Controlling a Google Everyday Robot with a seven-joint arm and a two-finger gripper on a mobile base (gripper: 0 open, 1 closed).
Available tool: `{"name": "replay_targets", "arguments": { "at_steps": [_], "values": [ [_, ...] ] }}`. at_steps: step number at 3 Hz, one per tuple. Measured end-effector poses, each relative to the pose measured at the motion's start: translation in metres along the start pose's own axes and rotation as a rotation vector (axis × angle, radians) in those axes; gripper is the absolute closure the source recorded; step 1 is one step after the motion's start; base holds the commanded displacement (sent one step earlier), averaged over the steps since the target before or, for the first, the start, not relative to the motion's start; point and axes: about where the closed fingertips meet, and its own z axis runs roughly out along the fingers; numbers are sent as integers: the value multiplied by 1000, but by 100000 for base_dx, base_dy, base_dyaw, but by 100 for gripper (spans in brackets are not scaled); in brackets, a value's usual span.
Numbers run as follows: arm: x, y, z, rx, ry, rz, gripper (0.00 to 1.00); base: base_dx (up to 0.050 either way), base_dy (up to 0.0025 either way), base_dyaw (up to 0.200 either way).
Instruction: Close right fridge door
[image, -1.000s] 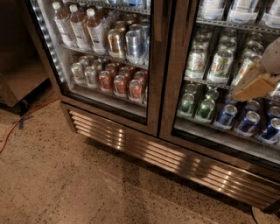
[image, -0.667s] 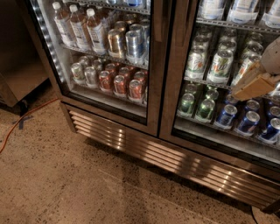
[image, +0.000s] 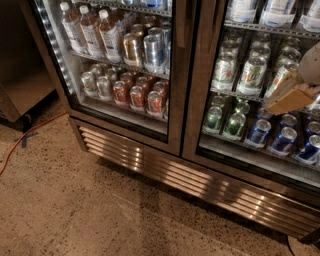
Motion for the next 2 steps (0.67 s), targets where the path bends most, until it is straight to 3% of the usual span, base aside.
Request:
{"name": "replay_targets", "arguments": {
  "at_steps": [2],
  "values": [
    [0, 0, 0, 0, 0, 0, 12, 0, 0, 0]
  ]
}}
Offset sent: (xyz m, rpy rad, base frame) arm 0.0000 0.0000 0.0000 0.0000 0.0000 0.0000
